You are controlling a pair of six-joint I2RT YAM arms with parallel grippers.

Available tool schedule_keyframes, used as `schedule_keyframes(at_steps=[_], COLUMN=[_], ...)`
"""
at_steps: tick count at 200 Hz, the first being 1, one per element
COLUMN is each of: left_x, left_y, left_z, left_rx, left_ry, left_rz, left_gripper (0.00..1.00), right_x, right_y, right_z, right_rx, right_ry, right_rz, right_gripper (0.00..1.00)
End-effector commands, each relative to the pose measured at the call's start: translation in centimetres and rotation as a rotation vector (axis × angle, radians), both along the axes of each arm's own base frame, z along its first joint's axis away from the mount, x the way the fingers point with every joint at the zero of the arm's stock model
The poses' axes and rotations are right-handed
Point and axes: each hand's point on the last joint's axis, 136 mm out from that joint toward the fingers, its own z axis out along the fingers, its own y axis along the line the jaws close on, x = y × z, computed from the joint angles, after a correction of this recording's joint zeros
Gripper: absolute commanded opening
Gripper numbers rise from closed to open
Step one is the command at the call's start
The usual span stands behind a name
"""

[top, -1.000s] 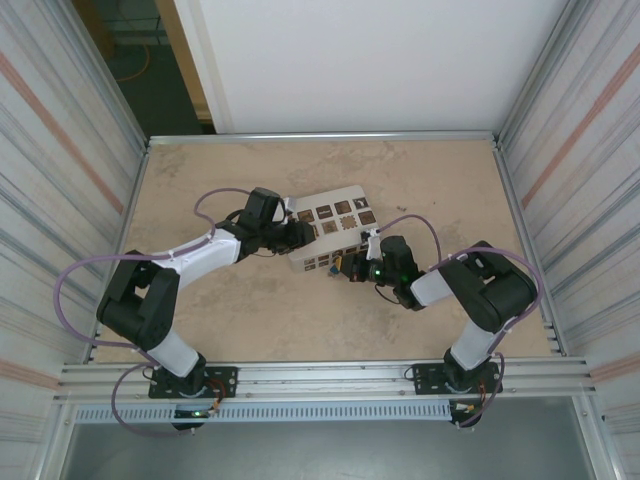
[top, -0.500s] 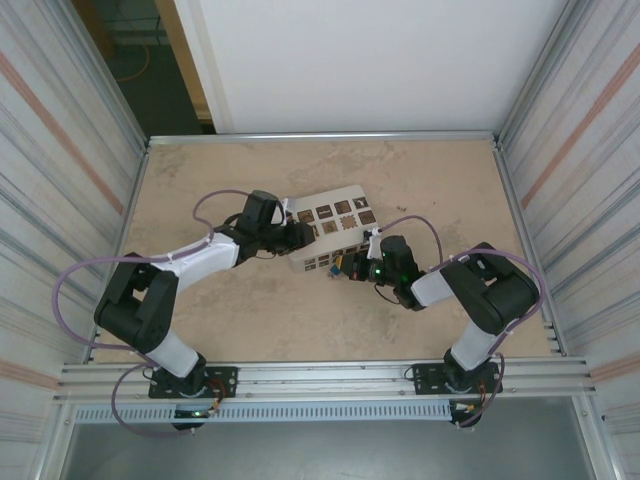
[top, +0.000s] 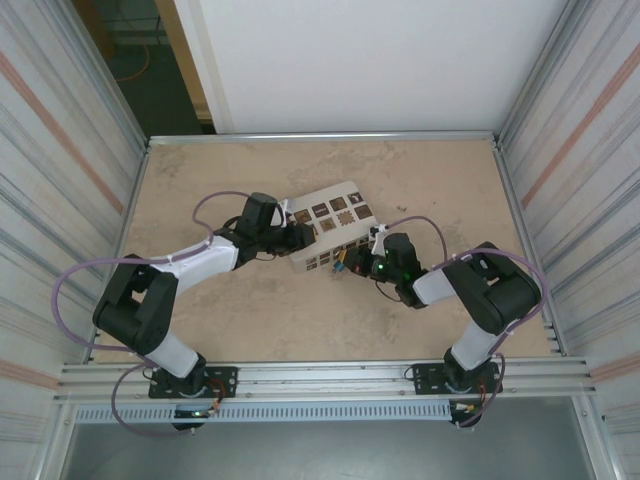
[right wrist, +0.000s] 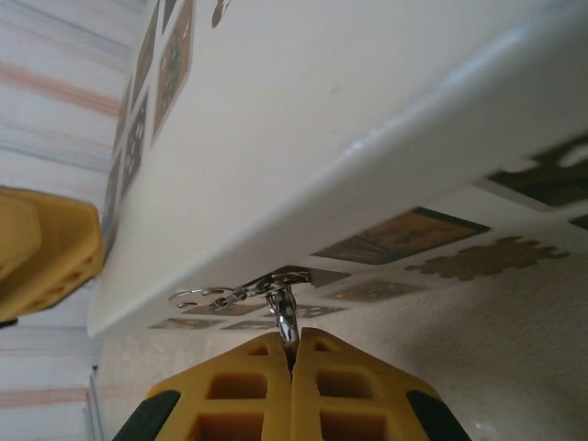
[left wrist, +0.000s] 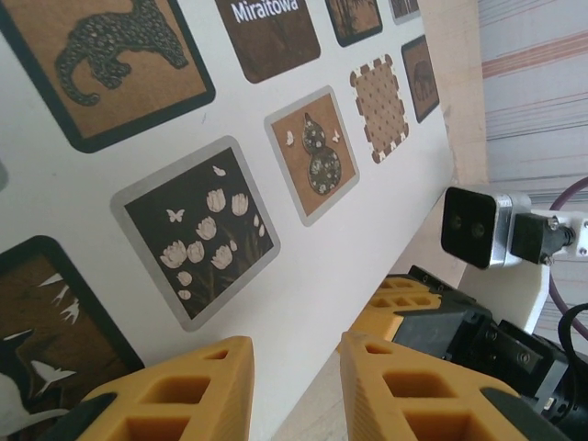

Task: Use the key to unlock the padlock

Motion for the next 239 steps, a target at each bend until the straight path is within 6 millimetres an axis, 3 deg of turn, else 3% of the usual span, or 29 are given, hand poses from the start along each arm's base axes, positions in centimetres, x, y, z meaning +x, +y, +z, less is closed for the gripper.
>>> schedule_keyframes(at_steps=[1,173,239], left_x=[-4.3,-4.7,-3.7], left_y=[3.2,3.5,2.6], left_z=[-7.0,-7.4,-4.5], left_rx=[0.174,0.170,0.118], left_ry=[0.243,0.251,0.193], left_rz=[0.020,0.022,0.013], left_gripper=[0.32,0.32,0.36], right_x=[2.9,5.3,4.4], right_y=[-1.4,-4.3,-5.7], right_z=[2.9,5.0,5.3], right_rx=[0.063,0.076,-0.034], right_ry=[-0.047,-0.088,-0.107], right_rz=[-0.116,-0.236,-0.244], right_gripper=[0.00,0.00,0.00])
